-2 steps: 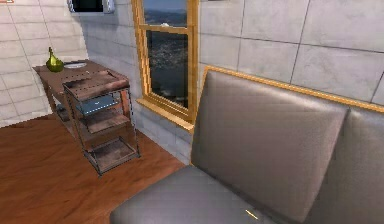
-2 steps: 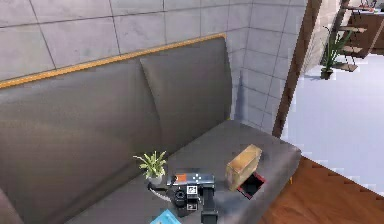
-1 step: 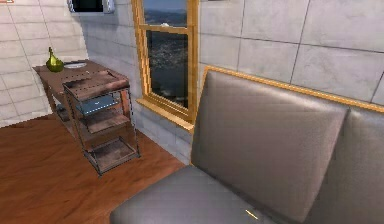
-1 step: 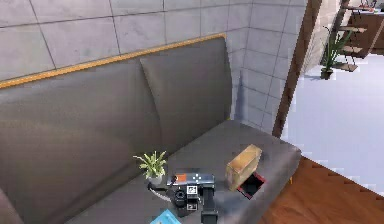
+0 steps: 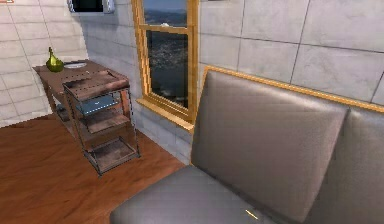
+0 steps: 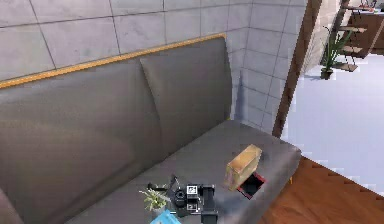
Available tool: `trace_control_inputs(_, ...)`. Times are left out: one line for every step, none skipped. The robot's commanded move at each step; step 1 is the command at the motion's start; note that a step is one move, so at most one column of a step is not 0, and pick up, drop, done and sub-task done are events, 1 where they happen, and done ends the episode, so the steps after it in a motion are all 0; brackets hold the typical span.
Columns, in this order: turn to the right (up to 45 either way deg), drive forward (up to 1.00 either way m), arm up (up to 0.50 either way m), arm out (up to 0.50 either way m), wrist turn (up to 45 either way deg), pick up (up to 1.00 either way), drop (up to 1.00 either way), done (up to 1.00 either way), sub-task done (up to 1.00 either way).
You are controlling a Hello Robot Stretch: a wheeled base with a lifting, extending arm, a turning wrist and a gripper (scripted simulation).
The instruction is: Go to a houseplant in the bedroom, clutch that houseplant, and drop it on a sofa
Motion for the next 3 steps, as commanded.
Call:
trace_control_inputs(0.0, 0.00, 0.10, 0.00, 0.0, 0.00, 0.00, 0.00, 0.00)
trace_control_inputs(0.0, 0.00, 0.00, -0.08, 0.0, 0.00, 0.00, 0.00, 0.00)
trace_control_inputs(0.0, 0.00, 0.00, 0.00, 0.0, 0.00, 0.00, 1.00, 0.00)
